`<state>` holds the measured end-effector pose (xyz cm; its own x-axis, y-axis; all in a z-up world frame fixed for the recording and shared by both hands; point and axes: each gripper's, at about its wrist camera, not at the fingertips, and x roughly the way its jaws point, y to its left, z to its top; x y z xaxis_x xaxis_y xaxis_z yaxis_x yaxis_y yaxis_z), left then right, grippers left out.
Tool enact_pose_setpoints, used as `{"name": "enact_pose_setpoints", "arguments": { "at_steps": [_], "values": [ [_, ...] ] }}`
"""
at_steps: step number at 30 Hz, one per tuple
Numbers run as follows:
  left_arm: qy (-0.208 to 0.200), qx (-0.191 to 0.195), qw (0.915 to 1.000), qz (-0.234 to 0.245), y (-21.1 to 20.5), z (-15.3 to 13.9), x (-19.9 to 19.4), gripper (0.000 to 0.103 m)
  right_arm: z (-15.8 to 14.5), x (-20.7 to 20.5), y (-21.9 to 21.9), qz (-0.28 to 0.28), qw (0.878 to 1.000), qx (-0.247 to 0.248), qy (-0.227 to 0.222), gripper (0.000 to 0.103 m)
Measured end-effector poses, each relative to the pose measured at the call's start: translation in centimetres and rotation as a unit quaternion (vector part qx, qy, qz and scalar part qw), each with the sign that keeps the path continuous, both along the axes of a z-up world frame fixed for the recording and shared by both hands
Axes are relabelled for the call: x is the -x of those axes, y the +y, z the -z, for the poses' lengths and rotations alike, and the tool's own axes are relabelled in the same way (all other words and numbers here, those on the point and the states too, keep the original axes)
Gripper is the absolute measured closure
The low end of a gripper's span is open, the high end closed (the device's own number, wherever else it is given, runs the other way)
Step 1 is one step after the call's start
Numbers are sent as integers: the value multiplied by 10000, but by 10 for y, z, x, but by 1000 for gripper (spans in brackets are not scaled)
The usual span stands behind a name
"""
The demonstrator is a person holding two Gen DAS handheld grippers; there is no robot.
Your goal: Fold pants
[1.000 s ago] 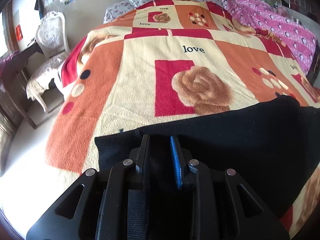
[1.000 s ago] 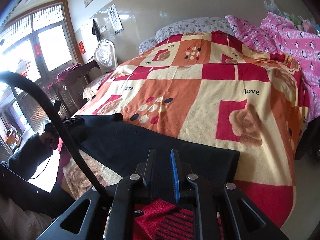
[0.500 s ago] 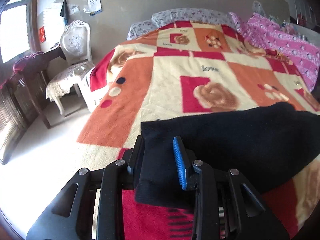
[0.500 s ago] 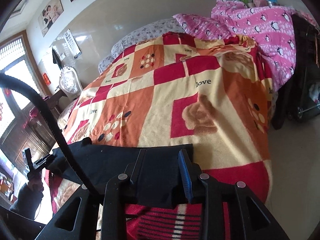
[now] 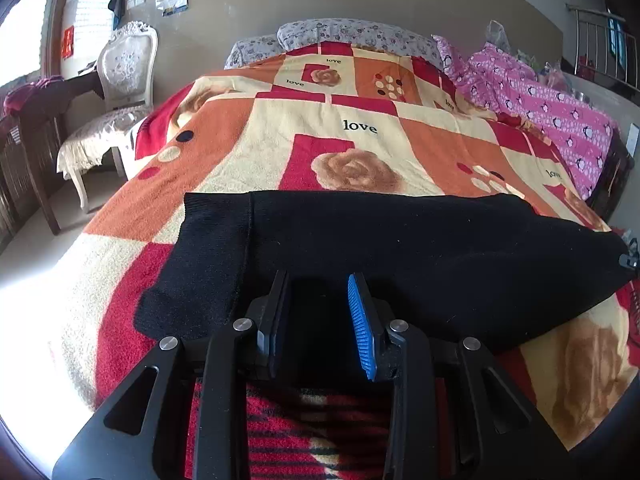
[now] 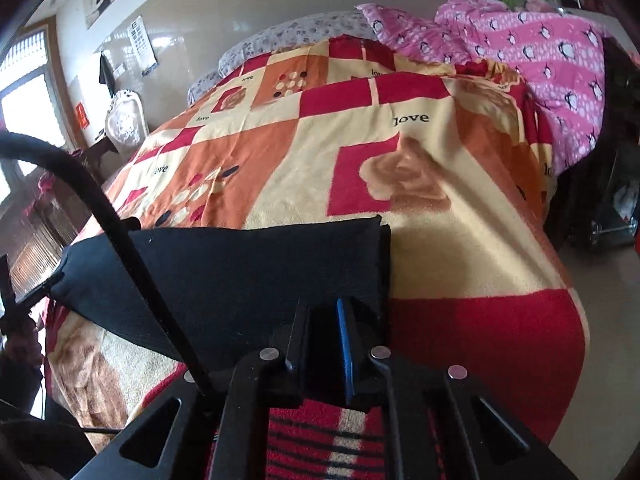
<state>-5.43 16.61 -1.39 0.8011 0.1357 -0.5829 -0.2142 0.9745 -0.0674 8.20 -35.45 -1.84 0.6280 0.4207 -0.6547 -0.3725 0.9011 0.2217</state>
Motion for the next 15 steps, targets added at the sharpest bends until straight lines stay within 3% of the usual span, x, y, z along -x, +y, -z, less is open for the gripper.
{"name": "enact_pose_setpoints", "arguments": {
  "at_steps": [2,4,7,9,11,12,15],
  "values": [
    [-2,-51,10000,-58,-1,-3,4,73,-5,-1,10,-14,9996,295,-50,93],
    [-81,-82,9998,-134,-2,-8,12,73,-19,6,18,46,9997,243,-68,87],
    [-93,-16,9992,-390,10,-3,15,73,-31,26,49,-511,9979,141,-373,86],
    [-220,310,9986,-365,23,3,12,73,-26,28,65,-574,9950,577,-587,86],
    [-226,156,9986,-444,25,5,4,73,-9,10,61,-296,9966,715,-278,86],
    [-170,17,9985,-529,27,6,-1,73,-3,4,55,-253,9980,546,-213,86],
    [-273,80,9982,-536,36,10,-10,73,-1,0,46,-309,9992,171,-205,82]
  ]
}}
